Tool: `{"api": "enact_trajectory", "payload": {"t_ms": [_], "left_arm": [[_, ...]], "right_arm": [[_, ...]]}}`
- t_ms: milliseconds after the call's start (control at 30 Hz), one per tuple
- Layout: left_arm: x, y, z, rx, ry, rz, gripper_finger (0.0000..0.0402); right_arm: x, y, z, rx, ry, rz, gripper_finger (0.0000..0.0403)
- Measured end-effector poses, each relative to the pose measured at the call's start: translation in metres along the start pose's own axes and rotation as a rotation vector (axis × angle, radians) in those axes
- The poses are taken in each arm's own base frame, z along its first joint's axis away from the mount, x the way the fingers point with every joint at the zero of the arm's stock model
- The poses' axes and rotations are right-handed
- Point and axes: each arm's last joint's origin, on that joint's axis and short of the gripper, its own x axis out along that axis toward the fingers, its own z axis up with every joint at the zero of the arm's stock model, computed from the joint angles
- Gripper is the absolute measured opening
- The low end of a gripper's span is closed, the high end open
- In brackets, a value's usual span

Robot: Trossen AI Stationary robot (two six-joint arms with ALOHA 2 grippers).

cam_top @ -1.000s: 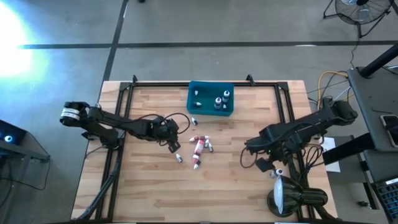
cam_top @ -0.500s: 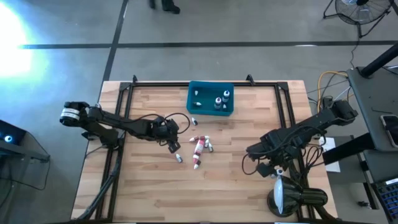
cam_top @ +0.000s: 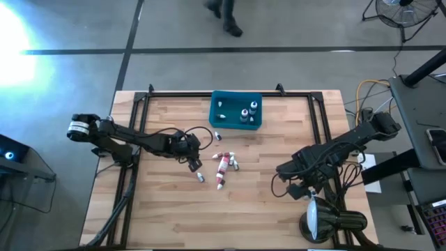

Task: Pick & Place food coloring
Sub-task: Put the large black food coloring bottle into the blue bin

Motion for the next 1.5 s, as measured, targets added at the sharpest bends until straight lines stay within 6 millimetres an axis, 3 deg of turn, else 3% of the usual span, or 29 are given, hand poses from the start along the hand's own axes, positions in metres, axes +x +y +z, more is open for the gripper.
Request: {"api": "enact_trajectory", "payload": {"t_ms": [267, 667, 1033, 1500], "left_arm": [[0.0001, 0.0001, -0.0003, 0.0, 0.001, 0.001, 0.0163], [0.0001, 0.0002, -0.0003, 0.001, 0.001, 0.001, 0.0163], [0.0002, 0.0002, -0.0003, 0.0, 0.001, 0.001, 0.0163], [0.0002, 0.0003, -0.0002, 0.021, 0.0, 0.002, 0.0163]], "right_arm": [[0.005, -0.003, 0.0006, 0.029, 0.006, -0.024, 0.0123], [0.0053, -0.003, 0.0011, 0.024, -0.006, -0.024, 0.0177], [0.0019, -0.0001, -0.0008, 0.016, -0.022, -0.009, 0.0146], [-0.0017, 0.002, -0.0034, 0.034, -0.021, 0.002, 0.0225]]}}
